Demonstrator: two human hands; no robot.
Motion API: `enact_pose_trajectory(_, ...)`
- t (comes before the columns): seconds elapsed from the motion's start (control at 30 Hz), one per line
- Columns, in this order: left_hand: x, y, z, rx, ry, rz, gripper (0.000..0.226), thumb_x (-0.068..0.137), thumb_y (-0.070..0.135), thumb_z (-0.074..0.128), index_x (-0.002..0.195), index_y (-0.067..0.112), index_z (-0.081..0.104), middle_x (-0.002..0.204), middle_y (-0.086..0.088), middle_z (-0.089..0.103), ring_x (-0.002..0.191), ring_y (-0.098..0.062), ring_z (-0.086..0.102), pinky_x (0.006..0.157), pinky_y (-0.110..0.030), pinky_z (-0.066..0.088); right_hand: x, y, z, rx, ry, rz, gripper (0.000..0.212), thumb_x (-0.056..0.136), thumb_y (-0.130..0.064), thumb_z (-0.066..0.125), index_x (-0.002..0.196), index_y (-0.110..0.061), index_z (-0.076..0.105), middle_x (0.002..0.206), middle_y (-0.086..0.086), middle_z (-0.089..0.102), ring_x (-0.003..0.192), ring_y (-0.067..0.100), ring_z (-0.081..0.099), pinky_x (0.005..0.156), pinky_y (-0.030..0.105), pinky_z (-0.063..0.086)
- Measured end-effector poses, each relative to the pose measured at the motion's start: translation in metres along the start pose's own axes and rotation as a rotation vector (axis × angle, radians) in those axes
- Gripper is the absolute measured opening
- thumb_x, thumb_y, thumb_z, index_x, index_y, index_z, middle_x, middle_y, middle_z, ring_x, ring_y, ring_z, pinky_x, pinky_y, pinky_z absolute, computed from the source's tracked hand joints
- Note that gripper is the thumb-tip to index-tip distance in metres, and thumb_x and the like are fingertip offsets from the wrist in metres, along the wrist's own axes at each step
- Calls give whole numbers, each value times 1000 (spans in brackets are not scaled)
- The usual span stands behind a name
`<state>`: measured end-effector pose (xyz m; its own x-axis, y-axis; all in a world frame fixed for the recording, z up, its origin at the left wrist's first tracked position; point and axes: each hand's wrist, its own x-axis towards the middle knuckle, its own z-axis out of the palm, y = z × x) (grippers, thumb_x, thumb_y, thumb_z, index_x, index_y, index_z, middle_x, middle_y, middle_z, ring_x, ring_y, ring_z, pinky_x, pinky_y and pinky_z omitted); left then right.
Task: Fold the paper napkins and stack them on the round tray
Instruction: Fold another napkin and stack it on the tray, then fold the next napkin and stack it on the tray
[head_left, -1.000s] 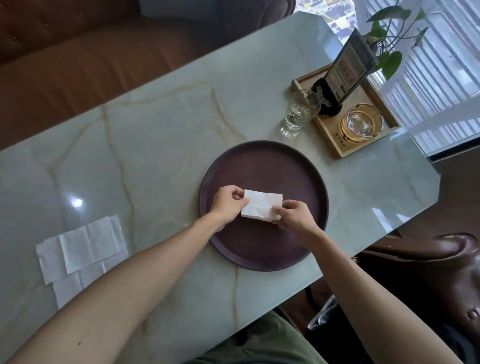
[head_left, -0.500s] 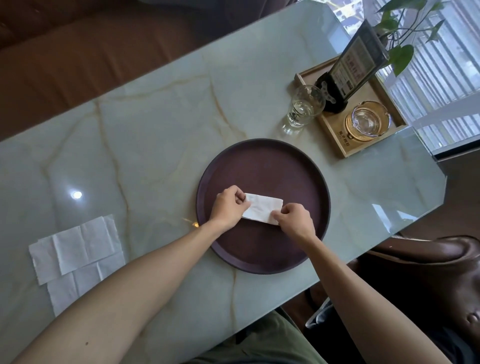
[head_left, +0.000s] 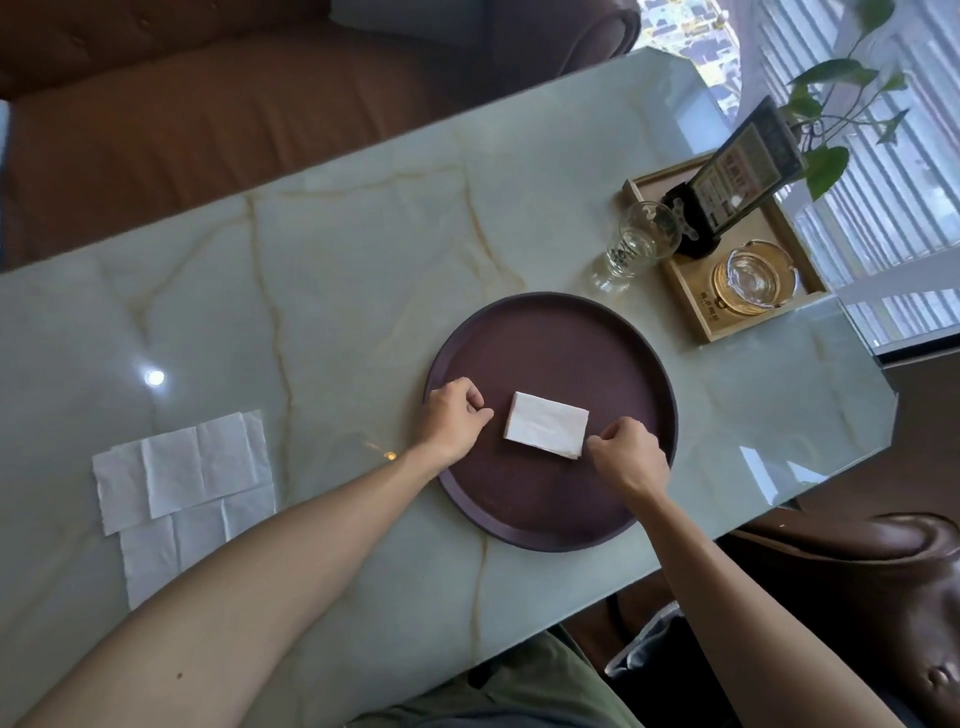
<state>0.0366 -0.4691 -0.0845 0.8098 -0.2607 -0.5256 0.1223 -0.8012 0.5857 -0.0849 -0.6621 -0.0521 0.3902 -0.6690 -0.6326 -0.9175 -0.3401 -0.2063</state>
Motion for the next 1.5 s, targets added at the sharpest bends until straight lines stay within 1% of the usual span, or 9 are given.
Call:
enact_pose_trajectory(0.2,-16,-36,-55,-80,39,-37,16,81,29,79,89,21,67,78,6,66,84,-22,69,79,-32,54,-25,-52,5,99,7,-296,18,85,-31,59,94,-16,61,98,1,67,90,25,61,72,33,43)
enact_pose_trajectory(0.37,-36,-86,-110,-178,101,-64,30,81,32,82,102,13,71,95,-5,73,90,-23,70,83,-33,55,-63,-123,36,54,-113,-545,35,86,-38,66,111,-14,65,109,5,67,101,28,64,88,42,53)
enact_pose_trajectory(0.43,-47,-112,-134,-208,130,-85,34,82,34,81,105,12,70,102,-7,72,94,-22,68,87,-33,54,-81,-152,55,-8,-165,-609,34,87,-36,67,113,-14,65,110,5,68,105,27,63,87,37,51)
enact_pose_trajectory(0.7,-91,-216,-215,-303,243,-211,38,85,34,78,114,12,67,117,-6,68,109,-18,63,92,-28,48,-154,-232,137,-71,-313,-678,56,86,-36,74,135,-16,56,130,11,64,112,23,63,83,24,40)
enact_pose_trajectory(0.87,-104,-273,-250,-323,334,-302,45,84,30,79,121,9,65,124,-8,66,117,-23,62,85,-22,40,-188,-264,186,-108,-366,-717,64,87,-32,75,143,-18,49,140,10,58,123,26,59,87,28,45)
enact_pose_trajectory(1.1,-100,-332,-274,-288,317,-352,61,78,34,82,130,9,60,130,-10,64,119,-27,62,92,-29,48,-216,-307,247,-341,-345,-864,67,89,-27,71,149,-17,43,151,6,50,136,25,48,103,36,41)
enact_pose_trajectory(1.17,-95,-342,-277,-250,312,-351,59,76,34,83,124,8,61,122,-12,64,113,-29,62,83,-28,45,-218,-316,260,-417,-341,-892,67,90,-26,68,151,-17,41,151,6,49,137,27,45,105,40,42)
enact_pose_trajectory(1.33,-85,-348,-278,-125,283,-351,62,74,35,85,121,11,54,124,-14,52,118,-33,53,92,-38,48,-217,-330,285,-620,-232,-944,60,92,-25,66,146,-16,42,139,12,54,127,34,50,103,47,42)
enact_pose_trajectory(1.5,-79,-350,-268,-16,260,-328,60,76,36,82,121,14,49,123,-10,54,117,-32,56,85,-42,50,-213,-327,299,-712,-156,-952,47,91,-22,66,132,-10,47,123,16,55,113,36,55,94,45,42)
